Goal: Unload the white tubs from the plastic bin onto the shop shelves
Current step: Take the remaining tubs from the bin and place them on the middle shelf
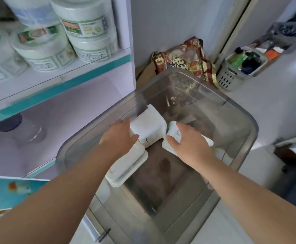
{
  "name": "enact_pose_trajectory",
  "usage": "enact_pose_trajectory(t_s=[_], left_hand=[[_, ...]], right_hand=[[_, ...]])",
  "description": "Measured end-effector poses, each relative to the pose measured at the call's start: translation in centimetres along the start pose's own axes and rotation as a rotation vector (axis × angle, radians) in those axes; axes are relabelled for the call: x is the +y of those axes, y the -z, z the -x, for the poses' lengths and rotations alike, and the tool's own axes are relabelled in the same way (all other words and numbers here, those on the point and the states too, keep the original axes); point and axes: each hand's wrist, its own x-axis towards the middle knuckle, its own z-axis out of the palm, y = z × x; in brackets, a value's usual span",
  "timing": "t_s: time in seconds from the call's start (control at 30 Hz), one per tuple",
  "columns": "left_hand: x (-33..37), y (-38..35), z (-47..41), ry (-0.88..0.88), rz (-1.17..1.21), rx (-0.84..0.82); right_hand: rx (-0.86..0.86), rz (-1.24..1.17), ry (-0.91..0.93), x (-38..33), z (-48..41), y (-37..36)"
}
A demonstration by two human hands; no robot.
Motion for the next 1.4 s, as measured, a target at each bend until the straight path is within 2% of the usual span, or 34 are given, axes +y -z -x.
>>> enact_pose_trajectory(t_s=[0.17, 0.3, 0.43, 0.67, 0.87, 0.97, 1.13, 1.3, 1.4], left_hand=[[-0.2, -2.0, -3.8, 0.003, -0.024, -0.037], [-0.7, -1.7, -4.9, 0.004, 0.109, -0.059], [-1.9, -1.1, -5.0, -0.072, 0.171, -0.149], [-1.7, -0.9, -4.7, -0.106, 0.310, -0.257], [-1.2, -1.7, -4.8, -0.126, 0.431, -0.371], [-0.2, -2.3, -6.1, -0.094, 0.334, -0.393], [2.0, -3.6, -9.0, -0.070, 0.286, -0.479], [2.3, -4.4, -10.4, -0.046, 0.349, -0.511], [2.0, -4.6, -10.4, -0.048, 0.405, -0.525]], right_hand=[[-0.080, -0.158, -0.003, -0.7, -4.0, -2.1], [-0.145, -0.347, -0.061, -0.5, -5.8, -2.5], [-0.131, -0.400, -0.070, -0.1, -5.5, -1.5], [-0.134, -0.273, -0.059, 0.3, -6.4, -1.0], [-0.171, 0.022, 0.026, 1.1, -6.6, 0.7], [-0.206, 0.071, 0.091, 3.2, -5.7, 1.9], [-0.182, -0.292, -0.039, 6.7, -3.4, 1.3], [-0.241, -0.360, -0.179, 6.4, -2.9, 0.4], [-0.261, -0.271, -0.229, 5.4, -3.0, 0.4]])
